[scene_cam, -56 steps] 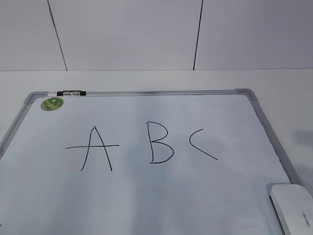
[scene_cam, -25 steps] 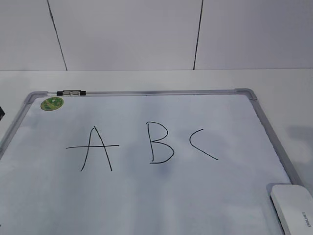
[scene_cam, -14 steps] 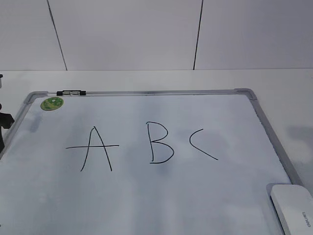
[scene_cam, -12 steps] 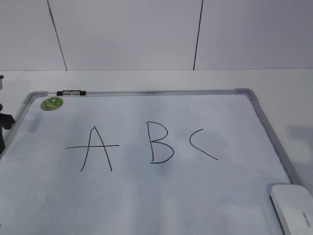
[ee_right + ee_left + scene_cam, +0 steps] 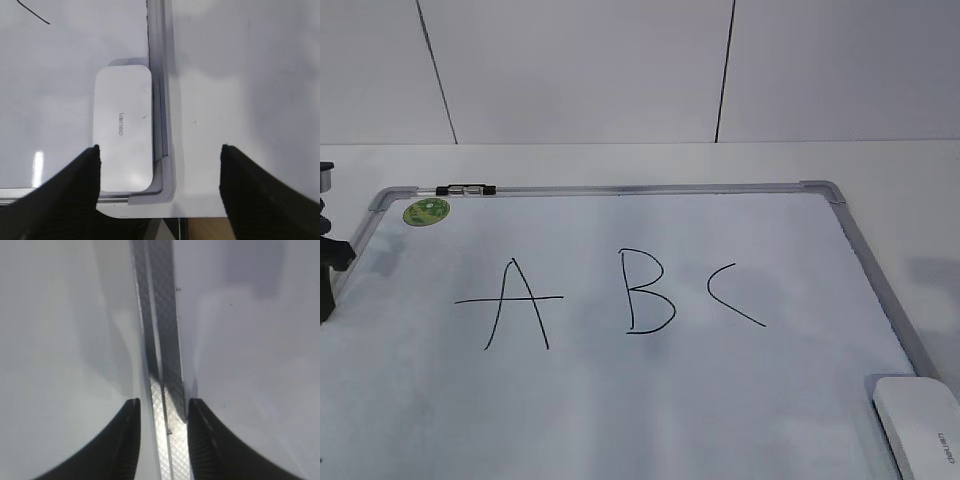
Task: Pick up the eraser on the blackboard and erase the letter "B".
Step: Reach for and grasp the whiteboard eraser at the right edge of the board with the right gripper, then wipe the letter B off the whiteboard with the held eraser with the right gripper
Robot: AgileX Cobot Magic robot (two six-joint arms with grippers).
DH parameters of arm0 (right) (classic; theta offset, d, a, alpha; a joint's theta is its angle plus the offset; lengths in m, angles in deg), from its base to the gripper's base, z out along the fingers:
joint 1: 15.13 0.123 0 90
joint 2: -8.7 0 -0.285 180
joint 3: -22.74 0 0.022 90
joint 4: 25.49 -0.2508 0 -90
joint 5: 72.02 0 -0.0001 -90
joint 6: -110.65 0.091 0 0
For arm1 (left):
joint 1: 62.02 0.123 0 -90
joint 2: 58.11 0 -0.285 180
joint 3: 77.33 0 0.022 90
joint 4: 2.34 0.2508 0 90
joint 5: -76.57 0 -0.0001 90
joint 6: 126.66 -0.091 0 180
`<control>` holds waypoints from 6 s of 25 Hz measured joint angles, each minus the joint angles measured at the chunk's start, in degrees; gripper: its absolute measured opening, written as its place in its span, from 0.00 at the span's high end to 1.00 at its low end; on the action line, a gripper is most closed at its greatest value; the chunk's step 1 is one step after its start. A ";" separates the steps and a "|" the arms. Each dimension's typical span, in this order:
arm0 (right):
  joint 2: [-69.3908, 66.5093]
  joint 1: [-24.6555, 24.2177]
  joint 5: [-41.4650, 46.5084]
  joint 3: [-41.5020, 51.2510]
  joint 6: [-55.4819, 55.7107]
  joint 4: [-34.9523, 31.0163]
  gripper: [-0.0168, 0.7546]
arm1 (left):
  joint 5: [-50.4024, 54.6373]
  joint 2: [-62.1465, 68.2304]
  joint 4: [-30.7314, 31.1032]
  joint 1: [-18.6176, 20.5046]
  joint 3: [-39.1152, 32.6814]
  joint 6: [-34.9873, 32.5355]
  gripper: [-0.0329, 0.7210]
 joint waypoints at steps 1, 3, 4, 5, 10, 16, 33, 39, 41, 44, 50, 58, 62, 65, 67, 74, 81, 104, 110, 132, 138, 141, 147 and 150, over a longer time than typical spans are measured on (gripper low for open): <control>0.00 0.00 0.00 0.00 0.00 0.00 0.22 | -0.14 0.00 0.00 0.00 0.00 0.00 0.64; 0.00 0.00 0.00 0.00 0.00 -0.10 0.22 | -0.25 0.00 0.00 0.00 0.00 -0.13 0.68; 0.00 0.00 0.00 0.00 0.00 -0.10 0.22 | -0.25 0.00 0.00 0.00 0.00 -0.17 0.71; 0.00 0.00 0.00 0.00 0.00 -0.10 0.22 | -0.25 0.00 0.00 0.00 0.00 -0.26 0.74; 0.00 0.00 0.00 0.00 0.00 -0.10 0.22 | -0.37 0.00 0.21 0.00 0.00 -0.48 0.86; 0.00 0.00 0.00 0.00 0.00 -0.10 0.22 | -0.39 0.00 0.21 0.00 0.00 -0.48 0.88; 0.00 0.00 0.00 0.00 0.00 -0.10 0.22 | -0.38 1.17 0.21 0.00 0.61 -0.49 0.87; 0.00 0.00 0.00 0.00 0.00 -0.10 0.22 | -0.38 1.17 0.21 0.00 0.61 -0.49 0.87; 0.00 0.00 0.00 0.00 0.00 -0.10 0.22 | -0.38 1.17 0.21 0.00 0.61 -0.49 0.87; 0.00 0.00 0.00 0.00 0.00 -0.10 0.22 | -0.38 1.17 0.21 0.00 0.61 -0.49 0.89; 0.00 0.00 0.00 0.00 0.00 -2.79 0.22 | -0.38 1.17 -0.03 0.00 0.66 0.49 0.93; -2.97 0.00 4.29 0.00 2.24 -4.77 0.22 | -0.38 1.17 -0.12 0.00 0.66 0.62 0.93; -7.11 0.00 5.48 0.00 2.55 -6.01 0.22 | -0.38 1.17 -0.12 0.00 0.66 0.62 0.93; -9.87 0.00 6.93 0.00 2.68 -7.29 0.22 | -0.30 1.17 -0.12 0.00 0.66 0.62 0.93; -11.40 0.00 7.04 0.00 2.68 -7.38 0.22 | -0.30 1.17 -0.12 0.00 0.66 0.62 0.93; -17.16 0.00 6.68 0.00 2.51 -10.55 0.22 | -0.30 1.17 -0.15 0.00 0.66 0.62 0.93; -24.69 5.50 1.17 0.00 1.88 -10.17 0.22 | -0.30 1.17 -0.25 0.00 0.66 0.65 0.93; -46.33 14.20 -8.73 -5.11 8.03 -2.29 0.19 | -0.30 1.17 -0.25 0.00 0.66 0.65 0.93; -46.42 14.29 -7.76 -5.21 9.46 -0.61 0.19 | -0.30 1.17 -0.25 0.00 0.66 0.65 0.93; -46.42 14.29 -6.28 -6.69 10.34 0.36 0.21 | -0.30 1.17 -0.49 0.00 0.66 0.65 0.93; -46.76 14.29 -6.28 -6.72 10.97 0.63 0.12 | -0.30 1.17 -0.49 0.00 0.66 0.65 0.93; -47.76 14.29 -6.28 -6.72 11.07 0.67 0.11 | -0.30 1.17 -0.49 0.00 0.66 0.65 0.93; -50.59 14.29 -7.38 -6.82 11.07 0.76 0.10 | -0.30 1.17 -0.61 0.00 0.66 0.65 0.93; -51.39 14.29 -8.47 -6.85 11.07 0.76 0.10 | -0.30 1.17 -0.61 0.00 0.66 0.65 0.93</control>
